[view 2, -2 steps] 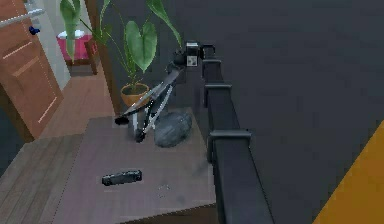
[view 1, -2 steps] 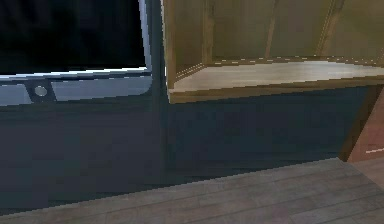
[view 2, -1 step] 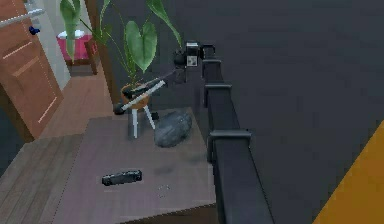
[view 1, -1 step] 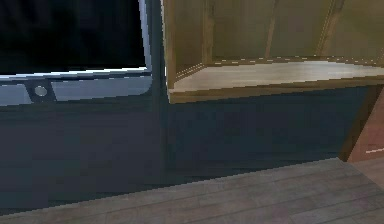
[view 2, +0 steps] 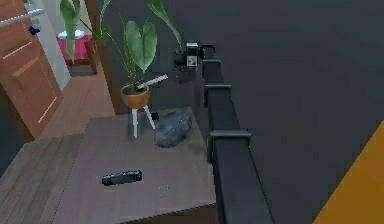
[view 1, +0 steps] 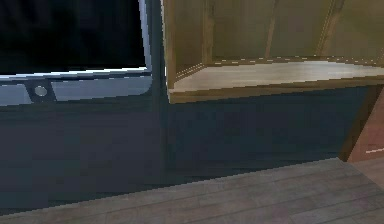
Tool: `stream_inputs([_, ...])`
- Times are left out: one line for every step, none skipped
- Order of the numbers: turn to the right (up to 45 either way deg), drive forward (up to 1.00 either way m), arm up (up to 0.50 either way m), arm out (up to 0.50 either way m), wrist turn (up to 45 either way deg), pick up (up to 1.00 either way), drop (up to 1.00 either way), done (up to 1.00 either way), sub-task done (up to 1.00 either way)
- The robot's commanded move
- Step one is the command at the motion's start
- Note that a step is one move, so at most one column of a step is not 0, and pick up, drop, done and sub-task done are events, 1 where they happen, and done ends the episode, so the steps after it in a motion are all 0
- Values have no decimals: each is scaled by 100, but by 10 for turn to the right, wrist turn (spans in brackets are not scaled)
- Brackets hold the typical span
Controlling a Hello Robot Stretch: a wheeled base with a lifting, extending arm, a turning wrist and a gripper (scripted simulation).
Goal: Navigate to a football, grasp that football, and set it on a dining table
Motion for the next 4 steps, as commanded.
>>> stream_inputs([0,0,-30,0,0,0,0,0,0])
stream_inputs([0,0,0,0,0,100,0,0,0])
stream_inputs([0,0,10,0,0,0,0,0,0])
stream_inputs([0,0,24,0,0,0,0,0,0])
